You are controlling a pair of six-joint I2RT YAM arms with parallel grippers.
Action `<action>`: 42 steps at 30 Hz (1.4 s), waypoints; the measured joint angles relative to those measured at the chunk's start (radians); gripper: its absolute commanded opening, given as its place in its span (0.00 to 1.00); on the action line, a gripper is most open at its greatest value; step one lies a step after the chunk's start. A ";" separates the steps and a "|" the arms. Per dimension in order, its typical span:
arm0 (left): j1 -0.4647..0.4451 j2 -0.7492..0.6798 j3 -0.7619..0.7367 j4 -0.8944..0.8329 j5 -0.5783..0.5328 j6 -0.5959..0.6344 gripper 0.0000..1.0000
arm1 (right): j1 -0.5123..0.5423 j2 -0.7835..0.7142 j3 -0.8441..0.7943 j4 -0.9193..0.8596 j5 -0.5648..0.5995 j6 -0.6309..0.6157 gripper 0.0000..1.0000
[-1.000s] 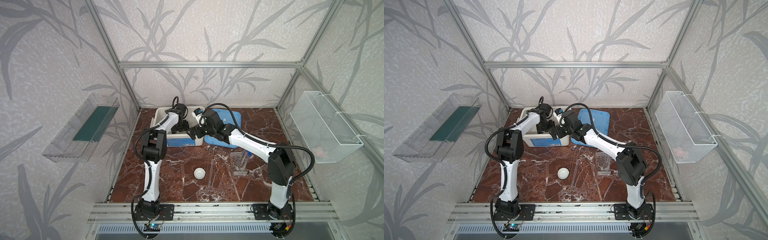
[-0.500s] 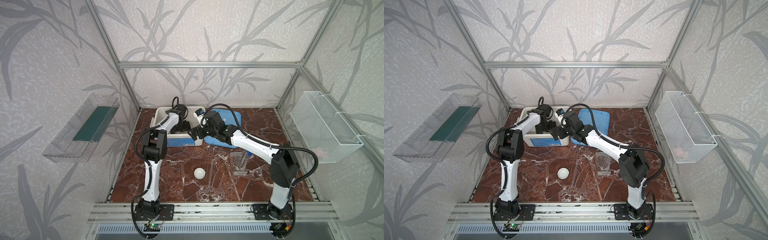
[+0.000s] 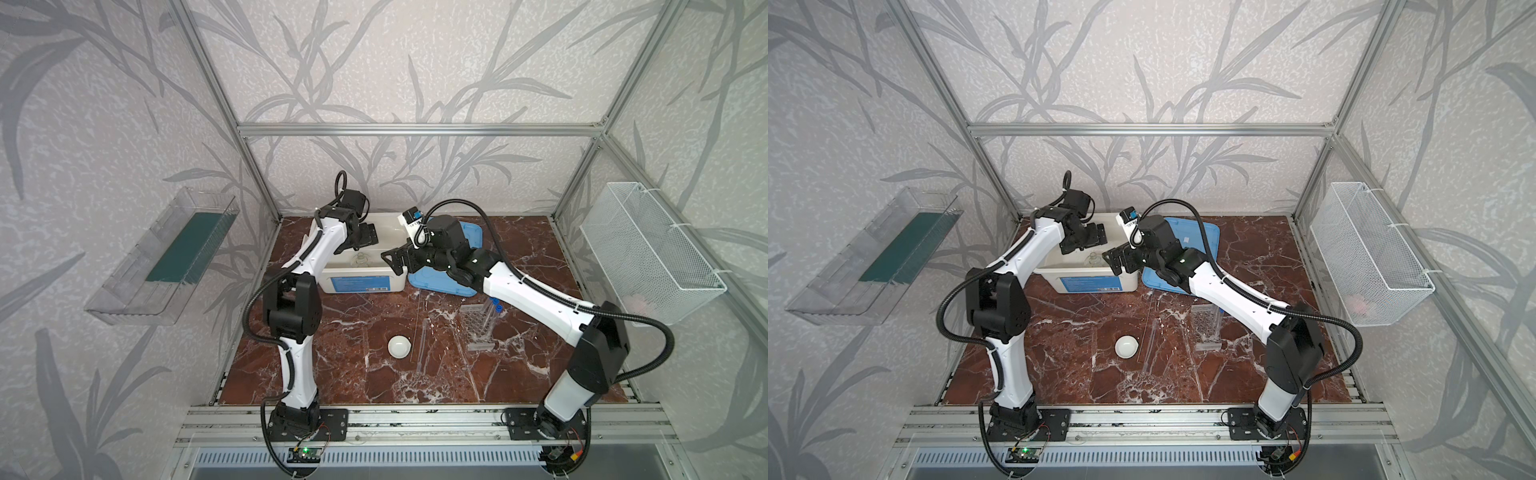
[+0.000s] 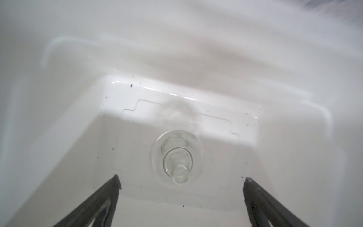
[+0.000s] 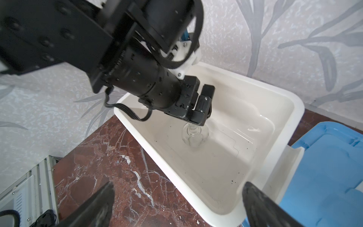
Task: Organize the chemistry lab equipment
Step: 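Lower the flask into the white bin and open the left gripper, then move the left gripper to the white porcelain dish while the right lowers beside it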
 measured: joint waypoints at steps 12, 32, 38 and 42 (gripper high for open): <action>-0.140 -0.380 -0.076 -0.102 0.071 0.223 0.99 | -0.055 -0.298 -0.222 -0.075 -0.123 -0.129 0.99; -0.437 -0.609 -0.758 0.006 0.275 0.805 0.96 | -0.071 -0.703 -0.842 0.084 -0.212 -0.145 0.99; -0.516 -0.563 -0.902 0.126 0.212 0.852 0.96 | -0.071 -0.772 -0.967 0.184 -0.193 -0.122 0.99; -0.555 -0.526 -0.928 0.184 0.182 0.872 0.96 | -0.071 -0.802 -0.993 0.220 -0.180 -0.122 0.99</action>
